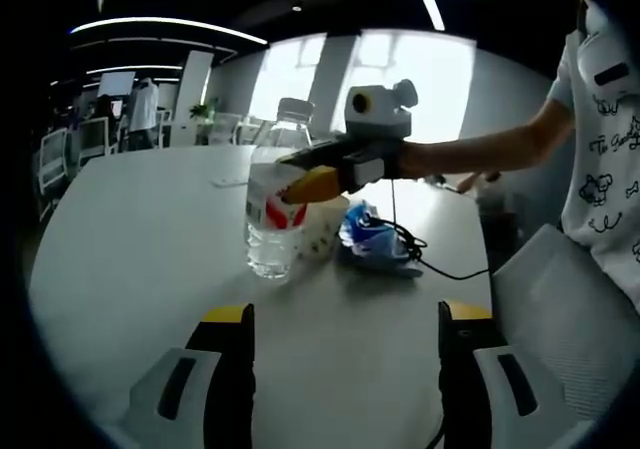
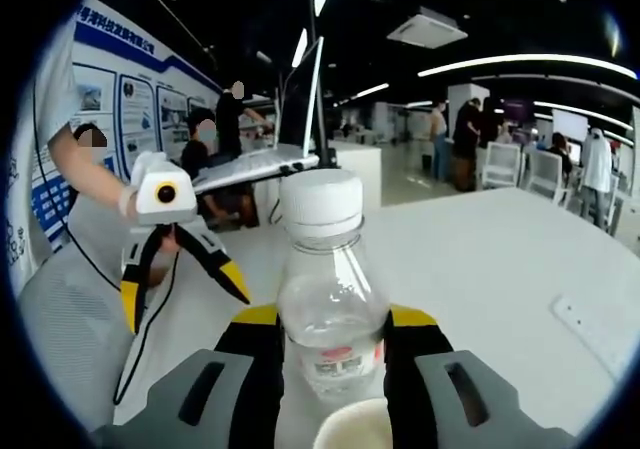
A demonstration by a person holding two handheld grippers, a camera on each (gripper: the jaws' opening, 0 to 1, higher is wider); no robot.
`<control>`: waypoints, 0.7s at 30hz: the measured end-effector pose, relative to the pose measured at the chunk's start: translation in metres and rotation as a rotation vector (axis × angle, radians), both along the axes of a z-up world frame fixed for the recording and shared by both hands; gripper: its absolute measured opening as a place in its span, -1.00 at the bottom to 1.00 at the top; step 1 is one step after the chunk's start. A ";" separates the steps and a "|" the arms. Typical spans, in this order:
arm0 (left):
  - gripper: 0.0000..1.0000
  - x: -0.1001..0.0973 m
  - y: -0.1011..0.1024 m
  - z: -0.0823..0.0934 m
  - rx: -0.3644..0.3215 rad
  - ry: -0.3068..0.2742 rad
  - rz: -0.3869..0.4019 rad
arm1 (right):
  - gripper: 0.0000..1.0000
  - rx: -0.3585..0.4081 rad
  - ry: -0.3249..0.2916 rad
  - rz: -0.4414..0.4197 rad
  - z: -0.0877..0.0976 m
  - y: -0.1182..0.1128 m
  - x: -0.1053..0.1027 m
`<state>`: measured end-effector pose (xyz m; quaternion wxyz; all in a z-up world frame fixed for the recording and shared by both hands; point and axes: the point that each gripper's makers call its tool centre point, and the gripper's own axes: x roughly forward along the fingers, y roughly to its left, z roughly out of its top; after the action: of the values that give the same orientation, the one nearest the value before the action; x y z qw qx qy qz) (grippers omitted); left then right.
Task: Arrange the tabletop items into an orderly group along one side of the table until the central work area is clear of visible clutter.
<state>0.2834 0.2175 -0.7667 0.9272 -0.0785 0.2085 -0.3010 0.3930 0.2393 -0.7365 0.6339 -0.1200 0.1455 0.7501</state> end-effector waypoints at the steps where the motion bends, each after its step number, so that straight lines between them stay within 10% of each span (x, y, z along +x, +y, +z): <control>1: 0.42 0.000 0.000 0.000 0.001 0.000 -0.001 | -0.29 0.000 -0.001 0.000 0.000 0.000 0.000; 21: 0.41 -0.003 -0.001 0.001 0.000 0.006 -0.001 | -0.29 -0.003 -0.011 0.002 -0.004 -0.002 -0.002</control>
<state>0.2808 0.2167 -0.7660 0.9264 -0.0794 0.2112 -0.3015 0.3909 0.2377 -0.7407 0.6337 -0.1253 0.1427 0.7499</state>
